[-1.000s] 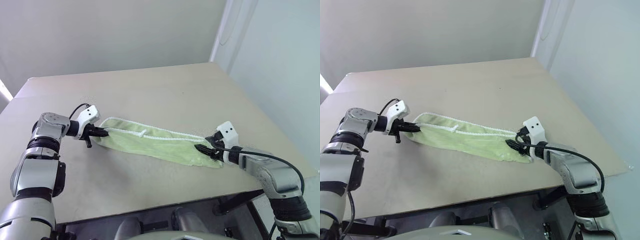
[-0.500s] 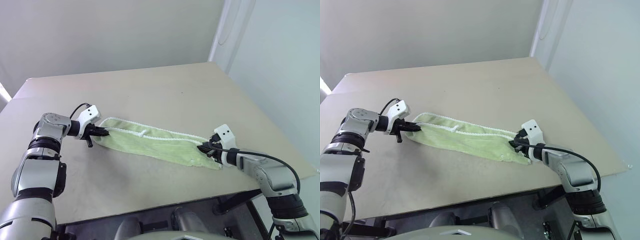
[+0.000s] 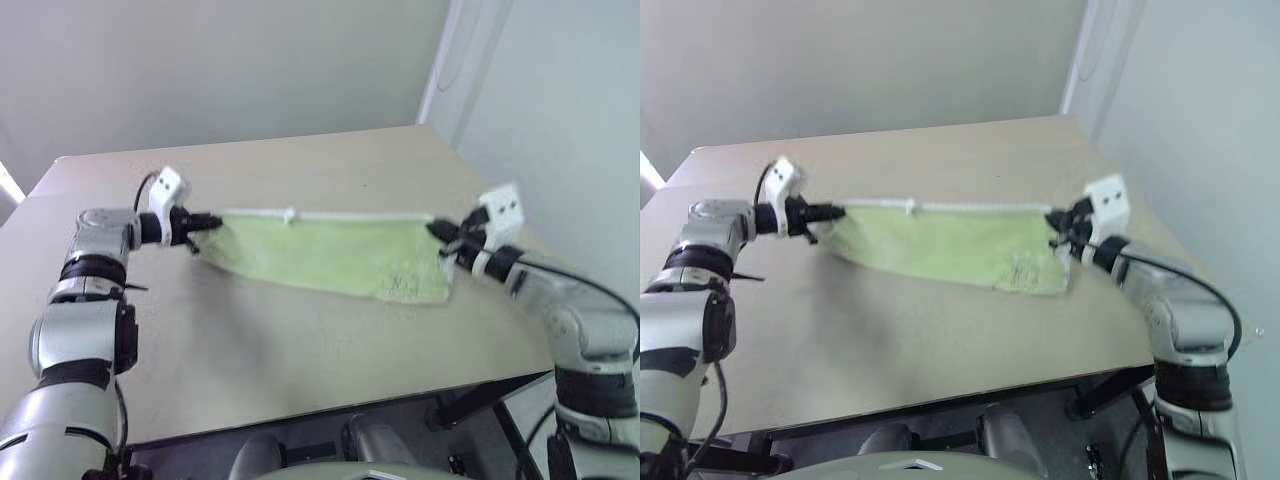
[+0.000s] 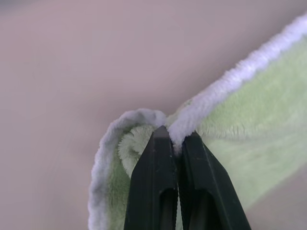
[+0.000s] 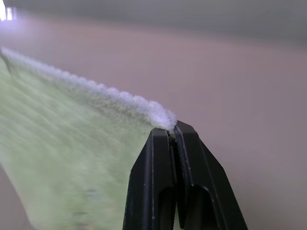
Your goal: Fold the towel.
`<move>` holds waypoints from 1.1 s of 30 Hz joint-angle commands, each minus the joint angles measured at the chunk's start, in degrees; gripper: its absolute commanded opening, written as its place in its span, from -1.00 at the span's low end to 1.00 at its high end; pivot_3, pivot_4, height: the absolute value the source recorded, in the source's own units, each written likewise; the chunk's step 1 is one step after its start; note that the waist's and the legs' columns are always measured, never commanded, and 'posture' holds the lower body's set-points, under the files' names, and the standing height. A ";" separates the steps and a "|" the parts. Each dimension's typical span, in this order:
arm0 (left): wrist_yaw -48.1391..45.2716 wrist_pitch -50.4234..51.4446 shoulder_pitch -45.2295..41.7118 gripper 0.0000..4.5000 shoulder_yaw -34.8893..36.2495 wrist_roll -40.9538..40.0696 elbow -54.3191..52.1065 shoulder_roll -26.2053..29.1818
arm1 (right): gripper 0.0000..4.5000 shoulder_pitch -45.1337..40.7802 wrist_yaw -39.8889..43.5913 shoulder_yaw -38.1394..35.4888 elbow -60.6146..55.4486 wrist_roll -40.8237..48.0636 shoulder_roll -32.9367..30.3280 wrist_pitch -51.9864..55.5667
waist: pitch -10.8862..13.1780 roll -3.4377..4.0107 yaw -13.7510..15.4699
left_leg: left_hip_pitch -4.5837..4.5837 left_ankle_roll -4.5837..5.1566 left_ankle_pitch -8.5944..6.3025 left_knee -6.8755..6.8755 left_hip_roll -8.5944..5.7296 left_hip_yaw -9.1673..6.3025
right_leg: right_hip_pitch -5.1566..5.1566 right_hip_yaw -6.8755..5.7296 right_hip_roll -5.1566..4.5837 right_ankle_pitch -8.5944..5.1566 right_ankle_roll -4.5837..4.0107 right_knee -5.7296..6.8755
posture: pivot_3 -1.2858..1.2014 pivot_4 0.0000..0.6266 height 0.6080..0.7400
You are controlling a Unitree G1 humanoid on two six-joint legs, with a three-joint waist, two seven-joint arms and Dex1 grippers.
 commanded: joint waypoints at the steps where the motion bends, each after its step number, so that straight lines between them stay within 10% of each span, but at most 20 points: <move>1: 7.82 0.82 -3.93 -1.00 2.77 -1.79 0.78 -0.62 | -0.99 -6.69 -2.38 1.14 8.86 -4.99 0.96 -7.59 | 0.00 0.02 -0.10 | 0.00 0.00 0.00 -0.03 0.00 0.00 | -0.01 0.00 0.00 0.01 0.01 0.00 | 0.03 -1.00 1.00; 8: 20.54 -1.73 -8.81 -1.00 1.43 1.49 2.80 0.53 | -0.99 -25.74 -5.81 5.70 38.13 -15.88 2.06 -29.68 | 0.05 0.09 -0.43 | -0.06 0.00 0.00 -0.17 0.00 0.06 | -0.24 0.08 0.02 0.04 0.01 0.05 | 0.03 -1.00 1.00; 13: 10.11 -2.64 -8.66 -1.00 -0.29 2.72 1.25 6.09 | -0.99 -29.85 -1.56 5.61 43.45 -14.98 1.65 -36.37 | 0.06 0.10 -0.67 | -0.12 0.01 0.00 -0.26 0.00 0.05 | -0.27 0.08 0.01 0.06 -0.09 -0.02 | 0.03 -1.00 1.00; 22: -16.91 1.90 8.17 -1.00 -5.83 2.08 -17.81 18.49 | -0.99 -7.60 12.58 6.79 18.17 -9.23 -1.50 -30.80 | 0.08 0.18 -1.84 | -0.14 0.13 -0.07 -0.25 -0.03 0.01 | -0.26 0.05 -0.06 -0.09 -0.19 0.13 | 0.03 -1.00 1.00; 33: -19.88 18.28 47.00 -1.00 4.57 -8.55 -56.72 29.76 | -0.99 17.78 18.78 5.41 -4.86 -3.83 -8.54 -22.43 | 0.11 0.18 -1.40 | 0.11 0.13 -0.07 -0.10 0.07 0.00 | -0.10 -0.01 -0.03 -0.43 -0.37 0.30 | 0.03 -1.00 1.00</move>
